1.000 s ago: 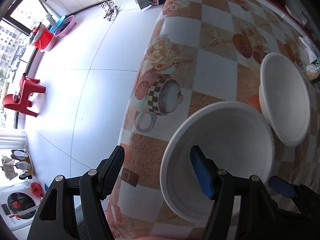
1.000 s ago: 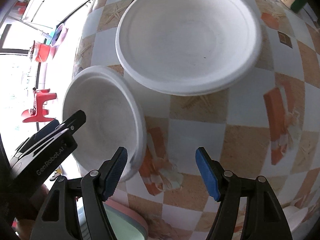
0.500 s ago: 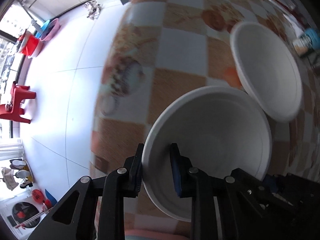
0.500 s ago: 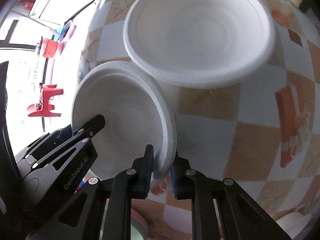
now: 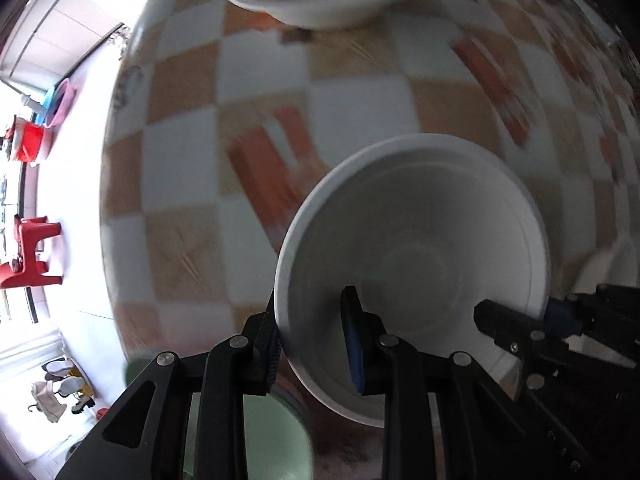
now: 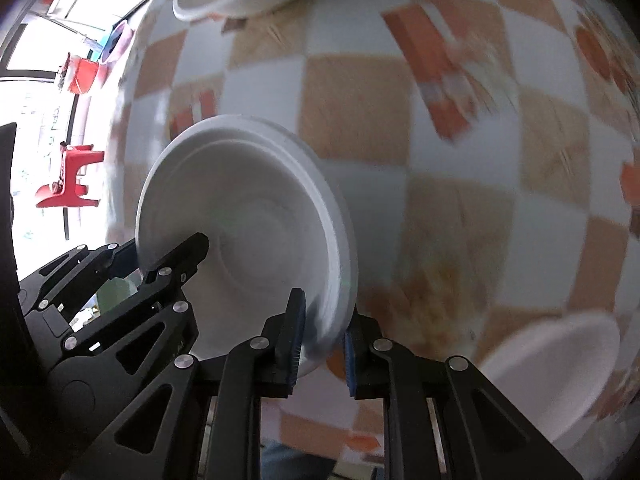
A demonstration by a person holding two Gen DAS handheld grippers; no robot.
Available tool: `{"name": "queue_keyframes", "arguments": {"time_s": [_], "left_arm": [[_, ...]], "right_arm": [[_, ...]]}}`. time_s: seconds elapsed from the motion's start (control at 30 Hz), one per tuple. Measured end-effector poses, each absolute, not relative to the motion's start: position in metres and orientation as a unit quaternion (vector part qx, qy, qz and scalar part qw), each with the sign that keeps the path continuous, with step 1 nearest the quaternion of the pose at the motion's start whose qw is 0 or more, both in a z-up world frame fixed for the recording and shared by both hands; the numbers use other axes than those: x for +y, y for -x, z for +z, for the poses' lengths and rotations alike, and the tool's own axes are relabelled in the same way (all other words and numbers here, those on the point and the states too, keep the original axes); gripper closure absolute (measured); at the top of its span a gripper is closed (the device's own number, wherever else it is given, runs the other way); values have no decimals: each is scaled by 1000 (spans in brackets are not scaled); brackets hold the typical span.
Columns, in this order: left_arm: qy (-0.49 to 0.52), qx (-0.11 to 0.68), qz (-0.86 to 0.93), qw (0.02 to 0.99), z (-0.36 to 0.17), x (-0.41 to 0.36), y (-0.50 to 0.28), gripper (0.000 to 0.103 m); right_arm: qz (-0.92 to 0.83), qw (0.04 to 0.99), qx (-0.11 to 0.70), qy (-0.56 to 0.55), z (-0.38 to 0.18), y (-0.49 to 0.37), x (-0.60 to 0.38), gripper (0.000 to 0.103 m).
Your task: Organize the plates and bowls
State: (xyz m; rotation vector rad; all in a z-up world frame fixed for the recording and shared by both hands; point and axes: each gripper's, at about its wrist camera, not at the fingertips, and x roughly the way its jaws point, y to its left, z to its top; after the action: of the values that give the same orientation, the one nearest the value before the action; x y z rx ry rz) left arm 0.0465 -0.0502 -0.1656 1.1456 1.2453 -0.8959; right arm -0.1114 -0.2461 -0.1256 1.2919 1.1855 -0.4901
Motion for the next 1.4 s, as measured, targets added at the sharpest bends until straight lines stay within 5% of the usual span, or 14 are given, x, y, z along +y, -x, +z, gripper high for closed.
{"name": "queue_keyframes", "arguments": {"time_s": [0.63,1.4], "left_arm": [[-469,519,-399,593,-110,-28,-22,73],[-554,460,-510,471,-122,-59,150,73]], "right_arm": [[-220,635,499,-546,-77,142,-225,84],[-331,548,464,-612,-100,284,-193,84]]}}
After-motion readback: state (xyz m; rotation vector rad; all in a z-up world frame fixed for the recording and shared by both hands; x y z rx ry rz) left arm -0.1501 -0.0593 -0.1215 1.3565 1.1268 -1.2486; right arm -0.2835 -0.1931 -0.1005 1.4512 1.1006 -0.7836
